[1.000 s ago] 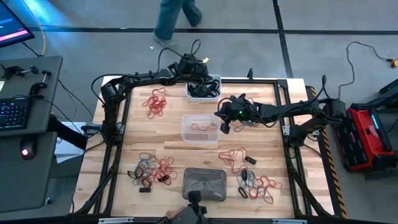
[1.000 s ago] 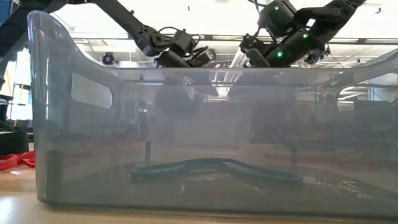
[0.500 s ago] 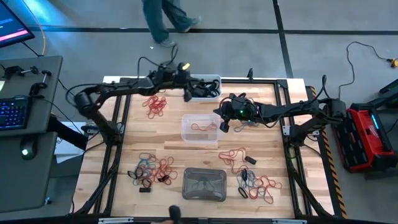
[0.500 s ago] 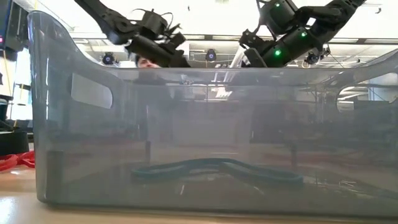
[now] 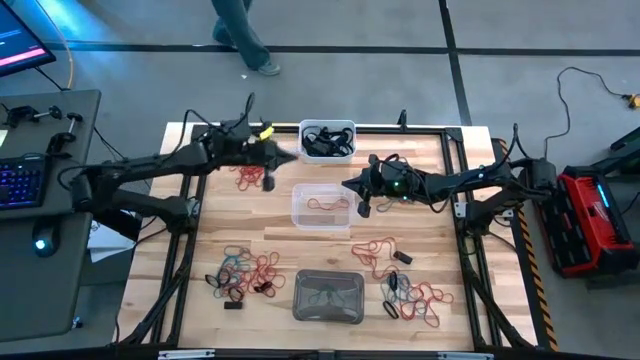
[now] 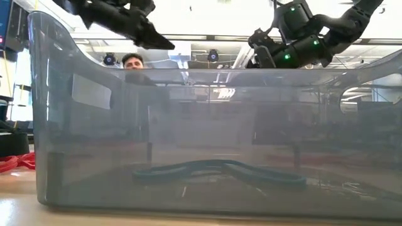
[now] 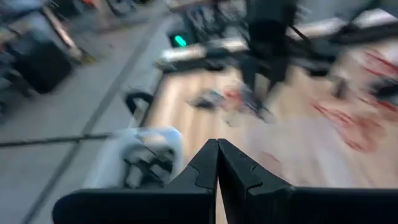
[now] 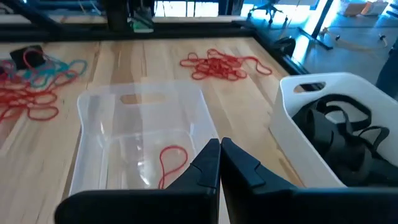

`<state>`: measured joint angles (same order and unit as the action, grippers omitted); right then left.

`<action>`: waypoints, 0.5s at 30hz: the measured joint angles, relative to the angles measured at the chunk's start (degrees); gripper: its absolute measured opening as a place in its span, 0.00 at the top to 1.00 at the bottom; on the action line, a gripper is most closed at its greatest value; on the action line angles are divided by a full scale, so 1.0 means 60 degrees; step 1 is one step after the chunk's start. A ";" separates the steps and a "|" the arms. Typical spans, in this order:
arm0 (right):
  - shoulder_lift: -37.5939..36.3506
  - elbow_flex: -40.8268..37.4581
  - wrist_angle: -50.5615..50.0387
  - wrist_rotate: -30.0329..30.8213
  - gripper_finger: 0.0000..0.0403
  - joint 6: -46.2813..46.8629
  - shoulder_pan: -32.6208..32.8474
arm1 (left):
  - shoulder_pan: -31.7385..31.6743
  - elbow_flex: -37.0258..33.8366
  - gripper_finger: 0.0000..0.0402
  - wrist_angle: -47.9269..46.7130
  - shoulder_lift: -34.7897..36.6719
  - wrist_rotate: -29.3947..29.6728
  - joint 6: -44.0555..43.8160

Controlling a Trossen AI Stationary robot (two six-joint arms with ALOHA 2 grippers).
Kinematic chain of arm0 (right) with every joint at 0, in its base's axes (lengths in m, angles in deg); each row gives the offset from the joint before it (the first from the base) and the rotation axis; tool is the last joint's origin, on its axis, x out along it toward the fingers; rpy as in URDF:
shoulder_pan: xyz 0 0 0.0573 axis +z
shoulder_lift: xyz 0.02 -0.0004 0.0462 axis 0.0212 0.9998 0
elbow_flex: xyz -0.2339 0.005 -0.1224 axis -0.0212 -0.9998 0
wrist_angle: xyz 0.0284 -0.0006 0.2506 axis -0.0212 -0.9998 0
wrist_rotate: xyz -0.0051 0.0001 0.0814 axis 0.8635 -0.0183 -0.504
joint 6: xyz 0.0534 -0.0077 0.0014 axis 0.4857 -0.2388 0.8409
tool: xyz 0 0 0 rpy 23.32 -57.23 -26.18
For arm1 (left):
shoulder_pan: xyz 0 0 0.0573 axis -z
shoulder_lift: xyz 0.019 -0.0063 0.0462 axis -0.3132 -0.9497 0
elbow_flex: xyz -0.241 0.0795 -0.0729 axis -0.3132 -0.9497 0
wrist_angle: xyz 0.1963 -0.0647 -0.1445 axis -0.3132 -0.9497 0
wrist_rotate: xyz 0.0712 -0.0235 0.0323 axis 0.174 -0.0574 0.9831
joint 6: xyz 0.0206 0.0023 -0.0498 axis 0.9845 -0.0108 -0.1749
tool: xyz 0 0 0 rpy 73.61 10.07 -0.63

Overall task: Sort rubber bands into baskets
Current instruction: Put the black rubber band into the white bin

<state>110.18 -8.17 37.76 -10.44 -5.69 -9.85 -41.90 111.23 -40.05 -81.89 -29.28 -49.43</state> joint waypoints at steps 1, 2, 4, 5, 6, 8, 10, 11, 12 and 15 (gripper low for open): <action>0.0000 0.0000 -0.0015 0.0005 1.00 0.0043 0.0007 | 0.0168 -0.0004 1.00 -0.0427 0.0184 0.0000 -0.0077; 0.0000 0.0000 -0.0020 0.0010 1.00 0.0046 0.0021 | 0.0331 -0.0002 1.00 -0.0788 0.0348 0.0002 -0.0186; 0.0000 0.0000 -0.0018 0.0022 1.00 0.0046 0.0040 | 0.0646 -0.0001 1.00 -0.1600 0.0672 0.0004 -0.0421; 0.0000 0.0000 -0.0021 0.0025 1.00 0.0046 0.0044 | 0.0797 -0.0001 1.00 -0.1986 0.0803 0.0010 -0.0589; 0.0000 0.0000 -0.0027 0.0025 1.00 0.0050 0.0047 | 0.0959 -0.0001 1.00 -0.2364 0.0905 0.0016 -0.0800; 0.0000 0.0000 -0.0024 0.0029 1.00 0.0046 0.0047 | 0.1274 -0.0001 1.00 -0.3226 0.1083 0.0033 -0.1221; 0.0000 0.0000 -0.0020 0.0029 1.00 0.0046 0.0047 | 0.1586 -0.0001 1.00 -0.3934 0.1183 0.0036 -0.1495; 0.0000 0.0000 -0.0014 0.0029 1.00 0.0044 0.0047 | 0.1736 -0.0001 1.00 -0.4206 0.1186 0.0040 -0.1675; 0.0000 0.0000 -0.0013 0.0029 1.00 0.0002 0.0047 | 0.1894 -0.0001 1.00 -0.4385 0.1180 0.0046 -0.1893; 0.0000 0.0000 0.0025 0.0033 1.00 -0.0183 0.0047 | 0.2443 -0.0001 1.00 -0.4917 0.1178 0.0070 -0.2409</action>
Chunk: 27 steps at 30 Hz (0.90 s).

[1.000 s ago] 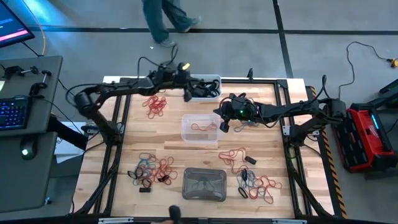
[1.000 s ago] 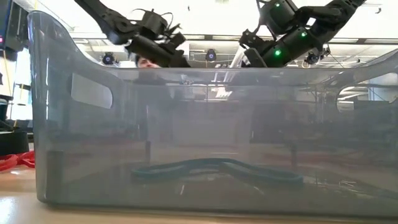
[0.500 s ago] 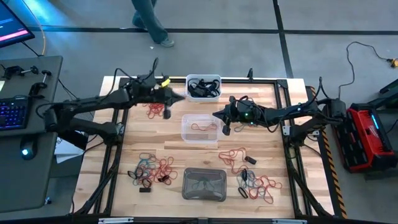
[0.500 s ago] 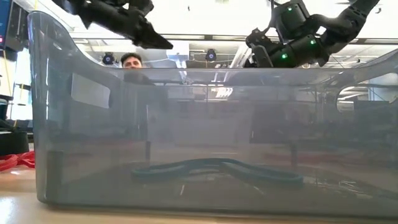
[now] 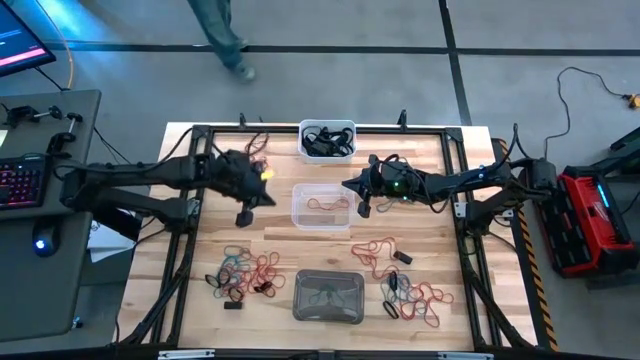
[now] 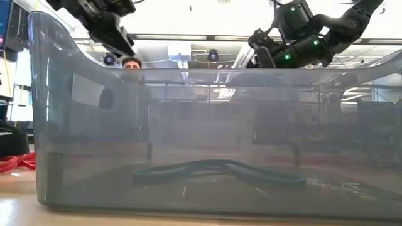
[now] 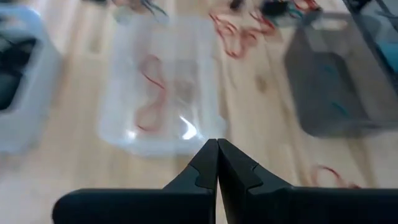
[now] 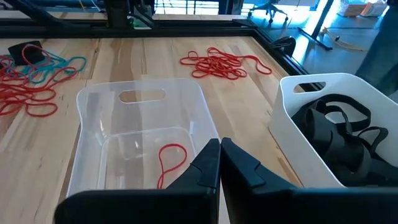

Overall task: Sort rubber bands into baskets
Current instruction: Put the black rubber band into the white bin

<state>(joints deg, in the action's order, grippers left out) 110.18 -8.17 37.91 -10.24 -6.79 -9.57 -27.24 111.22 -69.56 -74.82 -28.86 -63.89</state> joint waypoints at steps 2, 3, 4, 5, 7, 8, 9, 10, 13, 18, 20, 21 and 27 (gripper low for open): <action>0.0000 0.0000 0.0039 0.0000 1.00 -0.0011 0.0001 | 0.0417 0.0000 1.00 -0.0445 -0.0003 -0.0002 -0.0214; 0.0000 0.0000 0.0039 0.0000 1.00 -0.0007 0.0000 | 0.0606 0.0000 1.00 -0.0670 -0.0004 -0.0005 -0.0350; 0.0000 0.0000 0.0036 0.0000 1.00 0.0017 0.0002 | 0.0796 0.0000 1.00 -0.0843 -0.0003 -0.0008 -0.0533; 0.0000 0.0000 0.0035 0.0000 1.00 0.0057 0.0003 | 0.0996 0.0000 1.00 -0.1017 -0.0003 -0.0005 -0.0699; 0.0000 0.0000 0.0039 0.0000 1.00 0.0146 0.0000 | 0.1383 0.0000 1.00 -0.1407 -0.0003 -0.0005 -0.0997; -0.0001 0.0000 0.0049 0.0000 1.00 0.0149 0.0000 | 0.1590 0.0000 1.00 -0.1571 -0.0003 -0.0005 -0.1141; -0.0002 0.0000 0.0085 0.0005 1.00 0.0142 0.0002 | 0.1773 0.0000 1.00 -0.1699 -0.0003 -0.0008 -0.1298; 0.0000 0.0000 0.0123 0.0048 1.00 0.0127 0.0004 | 0.1945 0.0001 1.00 -0.1819 -0.0003 -0.0012 -0.1447; -0.0004 0.0000 0.0190 0.0263 1.00 -0.0017 0.0004 | 0.2422 0.0000 1.00 -0.2207 -0.0006 -0.0143 -0.1820; -0.0004 0.0000 0.0333 0.0295 1.00 -0.0022 0.0002 | 0.3051 0.0004 0.96 -0.2772 -0.0297 -0.0325 -0.2870; -0.0004 0.0000 0.0345 0.0295 1.00 -0.0022 0.0004 | 0.3313 0.0004 0.93 -0.2903 -0.0525 -0.0394 -0.3274; -0.0004 0.0000 0.0347 0.0295 1.00 -0.0022 0.0004 | 0.3459 0.0004 0.91 -0.2927 -0.0666 -0.0436 -0.3402; -0.0004 0.0000 0.0336 0.0297 1.00 -0.0024 0.0004 | 0.4356 0.0004 0.82 -0.2953 -0.1490 -0.0552 -0.3842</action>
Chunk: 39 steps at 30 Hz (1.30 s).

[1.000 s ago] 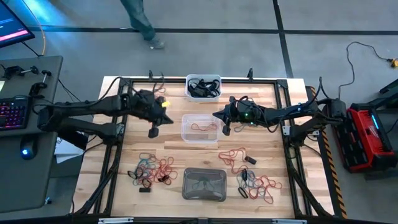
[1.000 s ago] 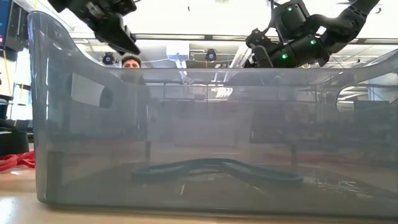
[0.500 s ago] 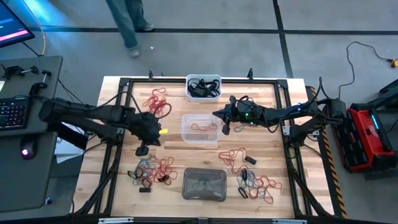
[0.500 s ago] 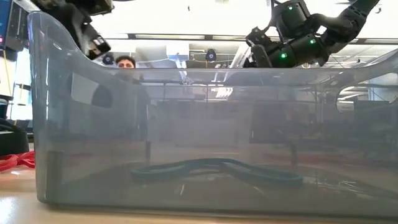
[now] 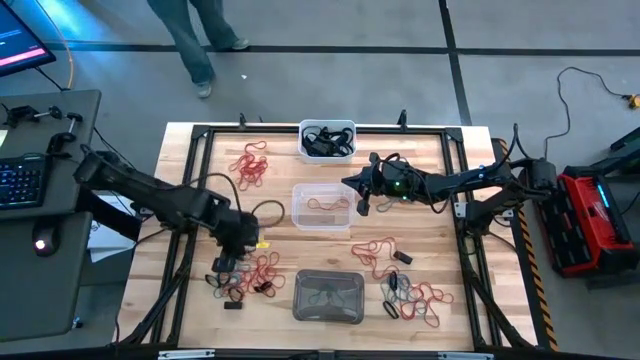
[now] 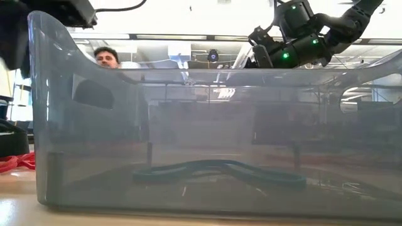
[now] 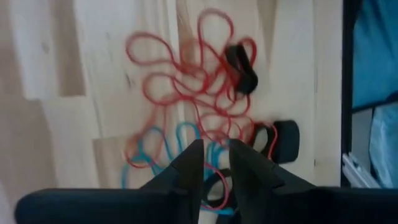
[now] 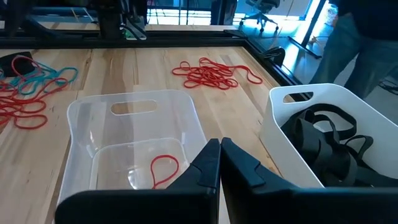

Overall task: Sort rubber bands into baskets
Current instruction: Put the black rubber band into the white bin

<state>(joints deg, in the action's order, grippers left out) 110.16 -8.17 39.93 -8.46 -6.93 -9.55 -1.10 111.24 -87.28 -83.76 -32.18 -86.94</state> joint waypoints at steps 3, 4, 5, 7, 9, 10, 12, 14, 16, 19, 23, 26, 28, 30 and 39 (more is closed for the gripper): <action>0.0000 0.0000 -0.0001 0.0000 1.00 -0.0001 0.0000 | 0.0432 0.0000 0.78 -0.0273 -0.0373 -0.0075 -0.0368; 0.0000 0.0000 -0.0003 0.0001 1.00 -0.0001 0.0000 | 0.0572 0.0000 0.77 -0.0331 -0.0483 -0.0125 -0.0514; 0.0000 0.0000 -0.0005 0.0001 1.00 -0.0001 0.0000 | 0.0707 0.0000 0.75 -0.0356 -0.0593 -0.0186 -0.0700; 0.0000 0.0000 -0.0005 0.0001 1.00 -0.0002 0.0000 | 0.0975 0.0000 0.73 -0.0347 -0.0771 -0.0401 -0.0998; 0.0000 0.0000 -0.0004 0.0001 1.00 -0.0046 0.0000 | 0.1224 0.0000 0.71 -0.0347 -0.0960 -0.0600 -0.1236; 0.0000 0.0000 -0.0001 0.0001 1.00 -0.0063 0.0000 | 0.1349 0.0000 0.70 -0.0347 -0.1049 -0.0636 -0.1347; 0.0000 0.0000 -0.0005 0.0001 1.00 -0.0074 0.0000 | 0.1606 0.0000 0.68 -0.0347 -0.1223 -0.0669 -0.1488; 0.0000 0.0000 -0.0009 0.0000 1.00 -0.0067 0.0000 | 0.1853 0.0000 0.67 -0.0347 -0.1407 -0.0698 -0.1544; 0.0000 0.0000 -0.0009 -0.0001 1.00 -0.0007 0.0000 | 0.2122 0.0000 0.67 -0.0353 -0.1583 -0.0770 -0.1706; 0.0000 0.0000 -0.0008 0.0001 1.00 -0.0085 0.0000 | 0.2557 0.0000 0.67 -0.0358 -0.1798 -0.1361 -0.1746; 0.0000 0.0001 -0.0001 -0.0001 1.00 -0.0241 0.0000 | 0.3302 0.0000 0.67 -0.0350 -0.2005 -0.1203 -0.1967; 0.0000 0.0000 -0.0001 -0.0001 1.00 -0.0221 0.0000 | 0.3822 0.0000 0.67 -0.0354 -0.2184 -0.0803 -0.1992; 0.0000 0.0002 -0.0009 0.0001 1.00 -0.0182 0.0000 | 0.4133 -0.0003 0.67 -0.0364 -0.2292 -0.0461 -0.2001; 0.0000 0.0004 -0.0005 -0.0001 1.00 -0.0180 0.0000 | 0.4359 -0.0051 0.67 -0.0368 -0.2395 -0.0107 -0.2082; 0.0000 0.0004 -0.0009 0.0001 1.00 -0.0180 0.0000 | 0.5078 -0.0306 0.67 -0.0289 -0.2840 0.0231 -0.2559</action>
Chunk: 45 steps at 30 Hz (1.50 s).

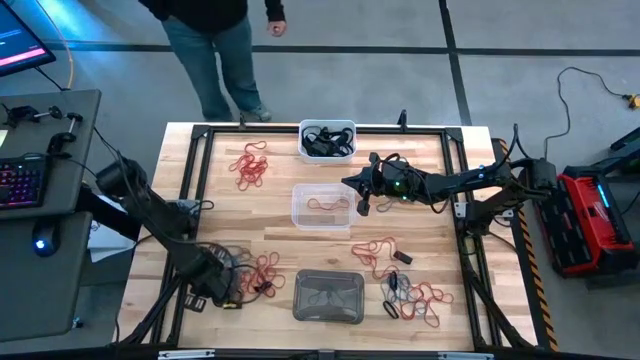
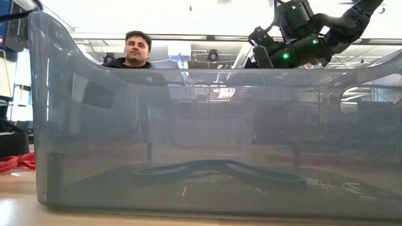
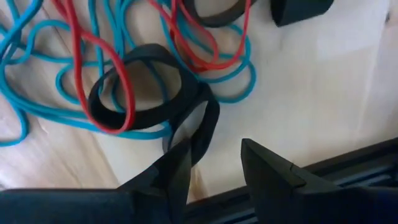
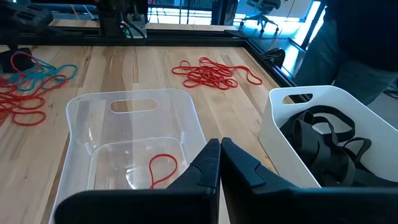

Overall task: Sort rubber bands into baskets
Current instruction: Put the black rubber band into the white bin

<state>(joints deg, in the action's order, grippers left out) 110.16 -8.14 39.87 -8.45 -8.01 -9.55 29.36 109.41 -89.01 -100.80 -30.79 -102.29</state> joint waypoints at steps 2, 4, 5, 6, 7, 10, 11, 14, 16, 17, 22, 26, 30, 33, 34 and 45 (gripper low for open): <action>0.0000 0.0000 0.0000 -0.0003 1.00 0.0014 0.0000 | 0.0134 0.0000 0.67 -0.0007 -0.0149 0.0302 -0.0026; 0.0000 0.0000 0.0000 -0.0003 1.00 0.0022 -0.0003 | 0.0228 0.0000 0.67 -0.0004 -0.0311 0.0606 -0.0143; 0.0000 0.0000 0.0000 -0.0003 1.00 0.0022 0.0000 | 0.0251 0.0000 0.67 -0.0004 -0.0384 0.0738 -0.0181; 0.0000 0.0000 0.0000 -0.0003 1.00 0.0014 0.0000 | 0.0291 0.0000 0.67 0.0000 -0.0456 0.0853 -0.0245; 0.0000 0.0000 0.0000 -0.0003 1.00 0.0011 0.0000 | 0.0312 0.0000 0.67 0.0007 -0.0524 0.0941 -0.0311; 0.0000 0.0000 0.0000 -0.0001 1.00 0.0008 0.0000 | 0.0401 0.0000 0.69 0.0120 -0.0659 0.1060 -0.0335; 0.0000 0.0000 0.0001 -0.0002 1.00 0.0010 0.0000 | 0.0426 0.0000 0.71 0.0166 -0.0670 0.1064 -0.0339; 0.0000 0.0000 0.0004 0.0000 1.00 0.0007 0.0000 | 0.0474 0.0000 0.78 0.0165 -0.0655 0.0986 -0.0404; 0.0000 0.0000 0.0007 0.0000 1.00 0.0001 0.0000 | 0.0471 -0.0002 0.86 0.0168 -0.0577 0.0801 -0.0416; 0.0000 0.0000 0.0007 -0.0002 1.00 -0.0026 0.0000 | 0.0470 0.0009 0.90 0.0159 -0.0542 0.0713 -0.0416; 0.0000 0.0000 0.0055 -0.0003 1.00 -0.0055 -0.0003 | 0.0359 0.0210 0.98 -0.0250 -0.0343 0.0329 -0.0710; 0.0000 0.0000 0.0080 0.0000 1.00 -0.0069 -0.0001 | -0.0014 0.0490 1.00 -0.0814 -0.0055 0.0338 -0.0916; 0.0000 0.0000 0.0079 -0.0003 1.00 -0.0073 -0.0001 | -0.0774 0.0674 1.00 -0.0888 0.0534 0.0818 -0.0932; 0.0000 0.0000 0.0076 -0.0003 1.00 -0.0073 -0.0002 | -0.1668 0.0696 1.00 -0.0872 0.1135 0.1374 -0.0914; 0.0000 0.0000 0.0076 -0.0003 1.00 -0.0073 0.0000 | -0.2037 0.0696 1.00 -0.0874 0.1339 0.1542 -0.0853; 0.0000 0.0000 0.0076 -0.0003 1.00 -0.0077 0.0000 | -0.6969 0.0698 1.00 0.1762 0.2242 0.2205 0.1435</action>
<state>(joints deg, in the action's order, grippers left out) 110.16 -8.14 40.33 -8.47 -8.47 -9.55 -12.45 113.59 -78.44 -87.35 -17.56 -93.68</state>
